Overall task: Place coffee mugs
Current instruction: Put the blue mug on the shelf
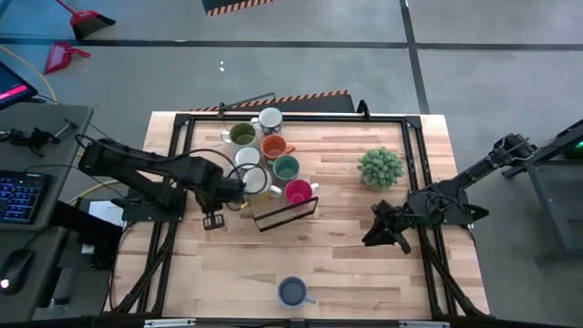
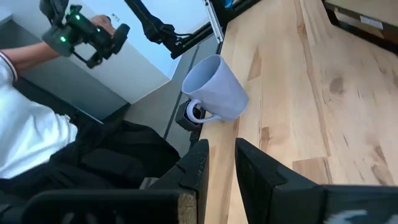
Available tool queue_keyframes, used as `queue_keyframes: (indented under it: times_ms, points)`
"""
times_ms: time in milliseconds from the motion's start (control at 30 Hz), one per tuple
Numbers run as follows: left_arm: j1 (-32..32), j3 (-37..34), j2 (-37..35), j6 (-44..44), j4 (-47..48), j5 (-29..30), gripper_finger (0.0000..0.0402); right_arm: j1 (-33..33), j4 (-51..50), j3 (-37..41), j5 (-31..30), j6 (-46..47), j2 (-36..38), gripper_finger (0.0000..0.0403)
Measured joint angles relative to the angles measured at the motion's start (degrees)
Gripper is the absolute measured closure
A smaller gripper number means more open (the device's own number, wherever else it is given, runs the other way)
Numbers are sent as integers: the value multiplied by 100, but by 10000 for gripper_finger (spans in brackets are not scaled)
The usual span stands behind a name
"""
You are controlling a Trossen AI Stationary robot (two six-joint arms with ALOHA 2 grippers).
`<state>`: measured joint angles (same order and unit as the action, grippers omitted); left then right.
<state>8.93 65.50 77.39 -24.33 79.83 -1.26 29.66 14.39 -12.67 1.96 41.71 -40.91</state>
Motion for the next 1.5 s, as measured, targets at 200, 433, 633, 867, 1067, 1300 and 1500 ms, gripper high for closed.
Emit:
queue_keyframes:
  times_ms: [200,433,633,867,1067,1300,1500]
  points:
    - [568,646,-535,-711,60,-214,401,-1,61,0,-3,-422,2,340]
    - [1456,1147,-1326,-1962,-90,82,401,-5,424,0,-545,-681,2,340]
    - [2615,1147,-1552,-2073,-1252,783,401,-5,940,0,-799,-747,7,340]
    - [3635,1147,-1098,-931,-2942,2004,401,-5,1706,0,-796,-764,7,340]
    - [3817,1095,-379,-586,-3362,2560,401,-1,2459,0,-759,-1191,7,340]
    - [4104,15,-592,-1594,-3407,2763,401,-1,2605,0,-616,-1329,7,340]
    - [4623,-1371,-1614,-1731,-4657,3363,401,-1,2613,0,-602,-1123,7,340]
